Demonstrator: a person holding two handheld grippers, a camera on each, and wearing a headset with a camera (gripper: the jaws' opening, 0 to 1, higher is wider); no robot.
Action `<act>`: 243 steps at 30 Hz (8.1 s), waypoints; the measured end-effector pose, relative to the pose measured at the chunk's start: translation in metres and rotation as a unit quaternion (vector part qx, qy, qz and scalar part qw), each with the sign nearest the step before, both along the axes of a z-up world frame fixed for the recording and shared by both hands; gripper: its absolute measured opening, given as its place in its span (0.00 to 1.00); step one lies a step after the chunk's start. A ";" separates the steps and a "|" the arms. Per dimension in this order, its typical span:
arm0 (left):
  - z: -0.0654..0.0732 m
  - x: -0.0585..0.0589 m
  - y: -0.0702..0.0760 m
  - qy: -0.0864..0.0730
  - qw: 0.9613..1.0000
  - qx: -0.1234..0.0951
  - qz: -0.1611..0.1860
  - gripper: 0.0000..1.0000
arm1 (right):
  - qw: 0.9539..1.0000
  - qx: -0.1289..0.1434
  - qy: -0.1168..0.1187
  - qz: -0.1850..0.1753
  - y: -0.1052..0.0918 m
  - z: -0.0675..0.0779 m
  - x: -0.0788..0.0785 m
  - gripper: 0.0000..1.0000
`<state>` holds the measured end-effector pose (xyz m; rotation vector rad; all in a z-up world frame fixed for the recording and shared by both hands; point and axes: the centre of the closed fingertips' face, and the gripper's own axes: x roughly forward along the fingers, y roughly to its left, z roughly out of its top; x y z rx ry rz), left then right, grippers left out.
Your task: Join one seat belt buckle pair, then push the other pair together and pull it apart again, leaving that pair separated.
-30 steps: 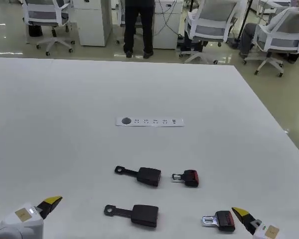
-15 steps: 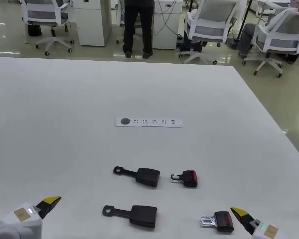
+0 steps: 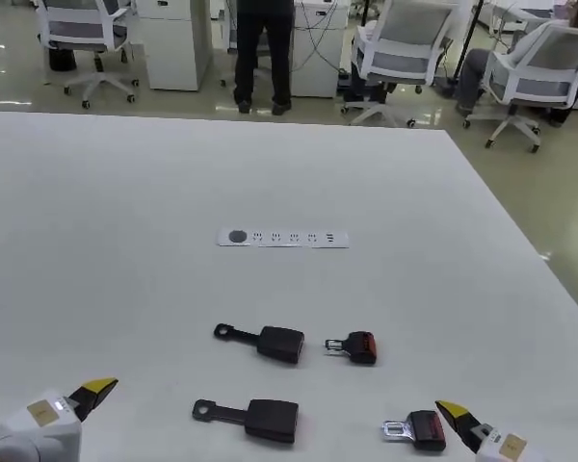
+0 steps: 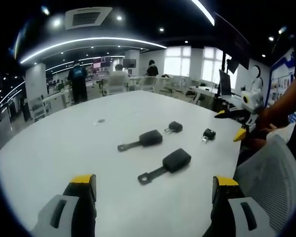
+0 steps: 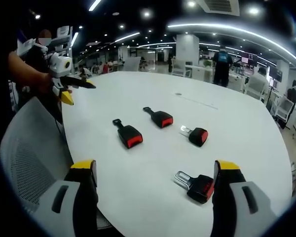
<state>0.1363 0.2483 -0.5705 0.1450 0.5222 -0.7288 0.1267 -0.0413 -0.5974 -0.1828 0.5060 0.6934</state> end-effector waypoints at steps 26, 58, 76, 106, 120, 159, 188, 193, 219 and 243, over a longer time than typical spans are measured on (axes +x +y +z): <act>0.000 -0.002 -0.012 0.001 1.000 0.001 -0.006 1.00 | 1.000 0.006 0.014 0.006 -0.004 -0.003 -0.007 0.99; 0.003 0.000 -0.032 -0.001 0.999 0.018 -0.044 0.97 | 1.000 0.002 0.020 0.011 -0.028 -0.003 -0.001 0.97; -0.007 0.018 -0.046 0.009 0.998 0.018 -0.068 0.91 | 0.999 -0.017 0.025 0.019 -0.046 -0.012 0.020 0.93; -0.033 0.042 -0.100 0.035 0.978 0.060 -0.196 0.83 | 0.987 -0.054 0.094 0.115 -0.057 -0.045 0.047 0.83; -0.072 0.054 -0.113 0.056 0.952 0.099 -0.285 0.76 | 0.974 -0.074 0.137 0.161 -0.071 -0.078 0.048 0.78; -0.116 0.051 -0.134 0.053 0.913 0.134 -0.381 0.35 | 0.948 -0.129 0.136 0.258 -0.062 -0.086 0.041 0.35; -0.118 0.053 -0.136 0.075 0.915 0.167 -0.360 0.34 | 0.955 -0.091 0.121 0.255 0.020 -0.097 0.051 0.34; -0.119 0.054 -0.136 0.077 0.914 0.170 -0.361 0.34 | 0.954 -0.083 0.117 0.263 0.040 -0.096 0.050 0.34; -0.122 0.055 -0.133 0.077 0.904 0.178 -0.380 0.34 | 0.945 -0.071 0.108 0.299 0.074 -0.098 0.057 0.33; -0.123 0.055 -0.132 0.076 0.898 0.188 -0.390 0.33 | 0.947 -0.062 0.105 0.298 0.091 -0.094 0.062 0.33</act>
